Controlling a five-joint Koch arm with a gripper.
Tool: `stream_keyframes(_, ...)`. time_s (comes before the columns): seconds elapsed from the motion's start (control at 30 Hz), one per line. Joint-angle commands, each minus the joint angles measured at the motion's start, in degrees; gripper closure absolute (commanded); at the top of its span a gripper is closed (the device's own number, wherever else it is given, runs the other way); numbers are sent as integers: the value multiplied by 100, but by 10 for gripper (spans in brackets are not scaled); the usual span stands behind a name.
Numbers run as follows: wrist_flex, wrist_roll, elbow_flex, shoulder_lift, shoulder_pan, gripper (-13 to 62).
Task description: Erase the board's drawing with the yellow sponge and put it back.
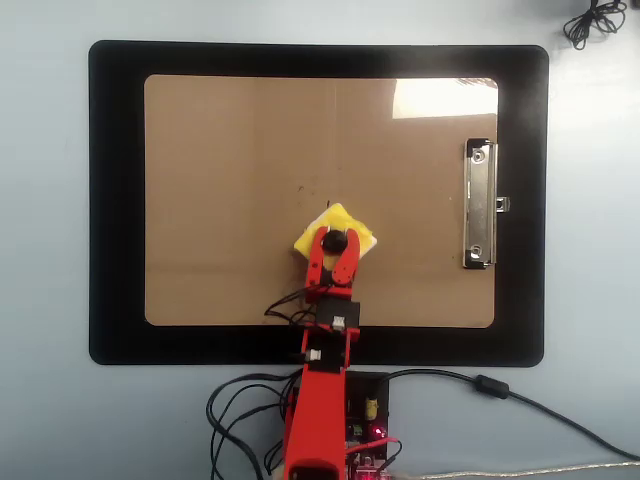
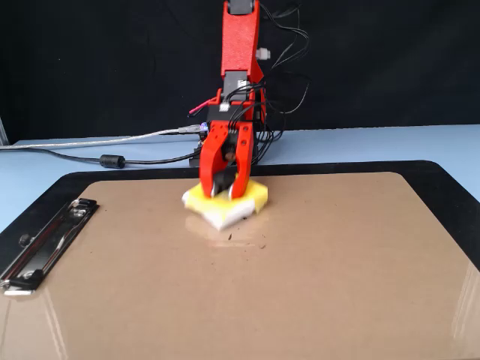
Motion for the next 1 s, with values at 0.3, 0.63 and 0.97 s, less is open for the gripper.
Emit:
stream_keyframes(0.3,-255,-290,993,615,-677,576)
stream_keyframes(0.63,-281,-606,615,202,-1292,576)
stream_keyframes(0.97,-773,-589,1512,765,-1274,576)
